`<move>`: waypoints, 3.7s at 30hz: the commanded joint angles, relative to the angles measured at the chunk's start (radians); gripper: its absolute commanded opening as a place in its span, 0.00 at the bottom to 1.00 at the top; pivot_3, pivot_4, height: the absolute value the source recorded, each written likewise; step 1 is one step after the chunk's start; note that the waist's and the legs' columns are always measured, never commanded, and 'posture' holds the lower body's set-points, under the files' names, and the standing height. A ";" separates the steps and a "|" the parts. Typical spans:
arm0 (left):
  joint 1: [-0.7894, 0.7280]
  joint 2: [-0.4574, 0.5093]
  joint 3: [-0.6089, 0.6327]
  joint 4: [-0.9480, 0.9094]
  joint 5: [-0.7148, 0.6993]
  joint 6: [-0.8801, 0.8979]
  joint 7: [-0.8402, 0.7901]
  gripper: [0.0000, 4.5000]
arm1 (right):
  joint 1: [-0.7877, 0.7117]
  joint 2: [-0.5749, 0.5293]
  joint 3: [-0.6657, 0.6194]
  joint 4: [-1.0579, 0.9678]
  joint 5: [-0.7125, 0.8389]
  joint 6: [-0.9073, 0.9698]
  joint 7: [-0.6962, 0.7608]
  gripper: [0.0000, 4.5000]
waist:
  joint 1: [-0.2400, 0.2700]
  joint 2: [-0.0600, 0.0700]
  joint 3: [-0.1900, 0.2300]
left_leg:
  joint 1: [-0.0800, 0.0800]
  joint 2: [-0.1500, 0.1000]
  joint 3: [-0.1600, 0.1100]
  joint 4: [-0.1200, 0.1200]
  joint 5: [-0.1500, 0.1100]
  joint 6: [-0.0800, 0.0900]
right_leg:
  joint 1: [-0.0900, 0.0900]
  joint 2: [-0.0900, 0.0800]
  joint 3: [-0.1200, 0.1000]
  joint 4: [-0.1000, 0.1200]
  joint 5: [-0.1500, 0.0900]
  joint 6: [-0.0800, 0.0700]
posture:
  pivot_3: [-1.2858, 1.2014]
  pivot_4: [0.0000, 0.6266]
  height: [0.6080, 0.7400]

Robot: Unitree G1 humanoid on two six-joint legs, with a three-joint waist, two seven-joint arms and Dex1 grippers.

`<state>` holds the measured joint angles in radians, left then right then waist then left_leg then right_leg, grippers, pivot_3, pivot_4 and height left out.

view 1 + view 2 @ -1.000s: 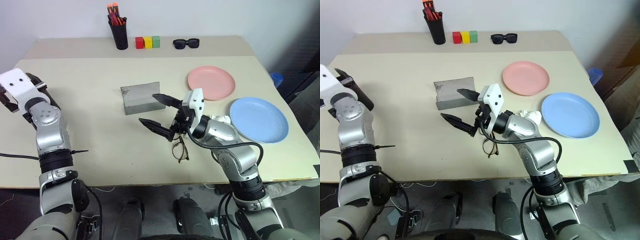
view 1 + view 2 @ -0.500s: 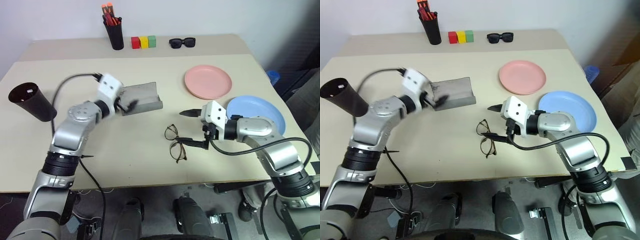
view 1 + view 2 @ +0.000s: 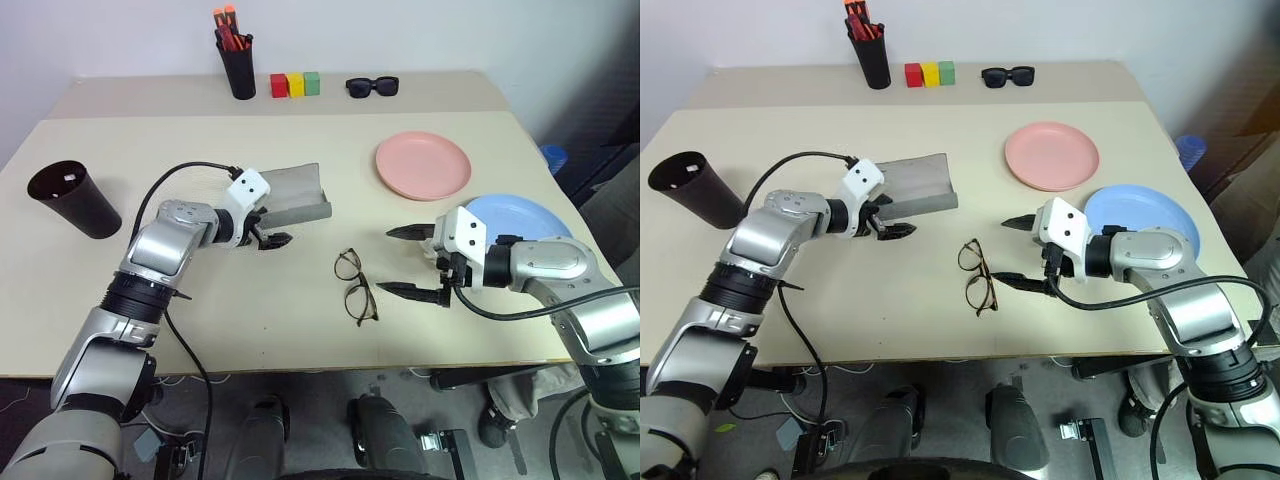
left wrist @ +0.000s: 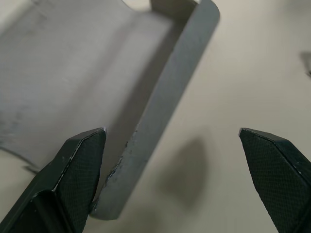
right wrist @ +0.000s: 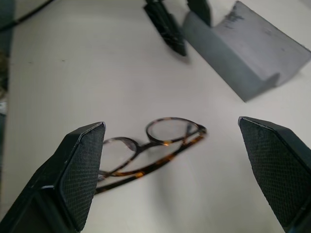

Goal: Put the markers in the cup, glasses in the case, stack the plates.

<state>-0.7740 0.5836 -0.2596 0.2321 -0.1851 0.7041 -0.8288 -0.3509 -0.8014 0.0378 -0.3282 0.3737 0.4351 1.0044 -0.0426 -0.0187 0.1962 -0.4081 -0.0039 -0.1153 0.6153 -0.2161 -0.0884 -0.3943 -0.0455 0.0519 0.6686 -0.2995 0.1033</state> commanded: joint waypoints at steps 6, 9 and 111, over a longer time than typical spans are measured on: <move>0.015 0.039 0.033 -0.055 0.000 -0.006 -0.061 0.11 | 0.002 0.020 -0.073 0.009 0.024 -0.016 -0.042 1.00 | -0.001 0.000 0.000 | 0.000 0.000 0.000 0.000 0.000 0.000 | 0.000 0.000 0.000 0.000 0.000 0.000 | 0.52 0.24 1.00; 0.059 0.077 0.076 -0.137 -0.039 -0.026 -0.110 0.01 | -0.002 0.028 -0.076 0.018 0.026 -0.020 -0.045 1.00 | -0.002 0.000 0.000 | 0.000 0.000 0.000 0.000 0.000 0.000 | 0.000 0.000 0.000 0.000 0.000 0.000 | 0.52 0.24 1.00; 1.003 0.058 0.700 -0.591 -0.362 -0.364 -0.050 0.65 | -0.663 0.381 0.357 0.346 -0.018 0.266 -0.158 0.01 | -0.001 0.001 0.000 | 0.000 0.002 0.003 -0.001 -0.001 0.002 | -0.001 0.000 0.001 -0.003 0.000 -0.002 | 0.52 0.24 1.00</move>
<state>0.2305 0.6278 0.4131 -0.3505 -0.5485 0.3584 -0.8866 -0.9738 -0.4336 0.3839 -0.0359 0.4000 0.7773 0.8145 -0.0439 -0.0174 0.1965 -0.4082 -0.0019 -0.1122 0.6143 -0.2169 -0.0860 -0.3957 -0.0458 0.0532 0.6657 -0.2990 0.1018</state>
